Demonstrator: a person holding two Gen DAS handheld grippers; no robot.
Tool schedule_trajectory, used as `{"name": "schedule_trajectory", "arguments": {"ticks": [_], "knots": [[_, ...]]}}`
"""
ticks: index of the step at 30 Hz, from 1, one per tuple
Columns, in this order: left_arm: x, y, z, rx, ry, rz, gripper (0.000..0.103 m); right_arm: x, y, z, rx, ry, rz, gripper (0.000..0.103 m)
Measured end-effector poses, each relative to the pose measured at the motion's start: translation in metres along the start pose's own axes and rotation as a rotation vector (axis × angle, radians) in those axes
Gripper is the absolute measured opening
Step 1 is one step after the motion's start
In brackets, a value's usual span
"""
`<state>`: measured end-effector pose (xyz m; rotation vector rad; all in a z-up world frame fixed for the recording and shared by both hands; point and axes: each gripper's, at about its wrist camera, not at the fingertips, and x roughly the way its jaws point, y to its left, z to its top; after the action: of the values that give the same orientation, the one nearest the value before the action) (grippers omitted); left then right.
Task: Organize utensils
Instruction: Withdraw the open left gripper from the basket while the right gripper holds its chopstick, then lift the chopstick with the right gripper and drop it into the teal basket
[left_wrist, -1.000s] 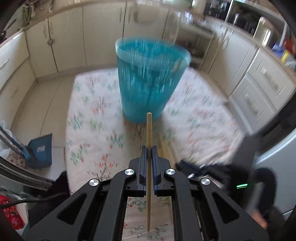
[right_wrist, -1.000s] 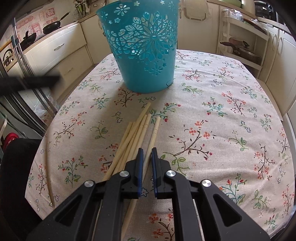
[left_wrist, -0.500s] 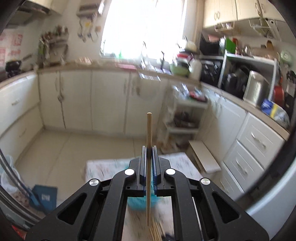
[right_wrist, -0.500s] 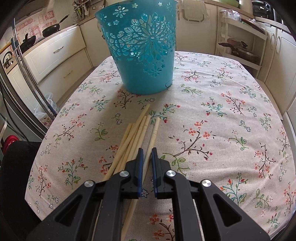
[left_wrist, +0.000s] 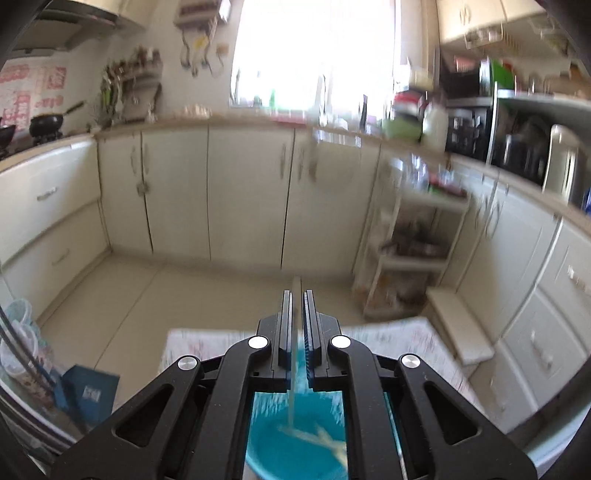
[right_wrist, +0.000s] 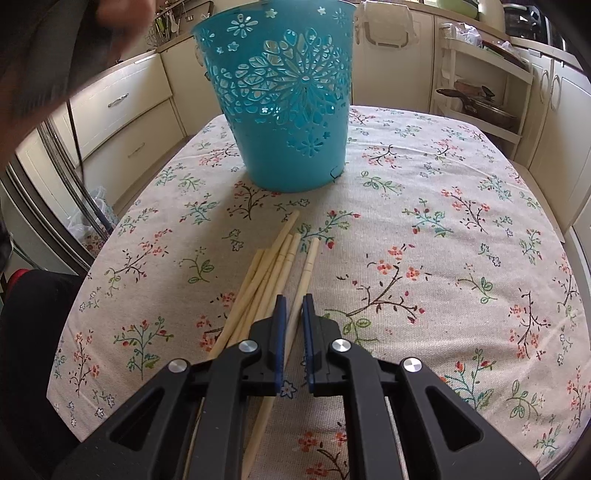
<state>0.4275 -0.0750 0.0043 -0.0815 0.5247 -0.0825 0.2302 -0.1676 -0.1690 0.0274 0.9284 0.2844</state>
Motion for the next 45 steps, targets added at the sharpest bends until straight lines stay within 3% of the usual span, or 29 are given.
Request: {"name": "schedule_trajectory", "arguments": {"ticks": [2, 8, 14, 18, 22, 27, 30, 34, 39, 45], "knots": [[0.004, 0.004, -0.016, 0.019, 0.033, 0.005, 0.009, 0.0, 0.002, 0.0, -0.009, -0.002, -0.011, 0.009], [-0.02, 0.027, -0.047, 0.044, 0.04, 0.018, 0.034, -0.001, 0.007, -0.001, -0.043, -0.009, -0.044, 0.01], [-0.049, 0.057, -0.076, 0.01, 0.045, 0.01, 0.042, -0.002, 0.009, -0.002, -0.054, -0.015, -0.065, 0.01], [-0.057, 0.078, -0.1, -0.016, 0.047, 0.03, 0.053, -0.002, 0.002, -0.001, 0.005, -0.002, -0.03, 0.01], [-0.051, 0.103, -0.127, -0.058, 0.091, 0.058, 0.055, -0.003, -0.017, 0.0, 0.139, 0.022, 0.053, 0.009], [-0.036, 0.125, -0.144, -0.106, 0.16, 0.073, 0.055, -0.001, -0.005, 0.002, 0.079, 0.024, -0.025, 0.007], [-0.035, 0.13, -0.148, -0.114, 0.168, 0.067, 0.056, 0.002, 0.01, 0.003, 0.006, 0.017, -0.109, 0.007], [-0.035, 0.128, -0.15, -0.092, 0.175, 0.066, 0.056, 0.002, 0.019, 0.003, -0.057, 0.024, -0.156, 0.007], [-0.032, 0.12, -0.156, -0.059, 0.208, 0.056, 0.058, -0.021, -0.02, 0.008, 0.136, 0.036, -0.024, 0.006], [-0.029, 0.118, -0.16, -0.051, 0.232, 0.052, 0.062, -0.096, -0.051, 0.052, 0.302, -0.199, 0.224, 0.006]]}}
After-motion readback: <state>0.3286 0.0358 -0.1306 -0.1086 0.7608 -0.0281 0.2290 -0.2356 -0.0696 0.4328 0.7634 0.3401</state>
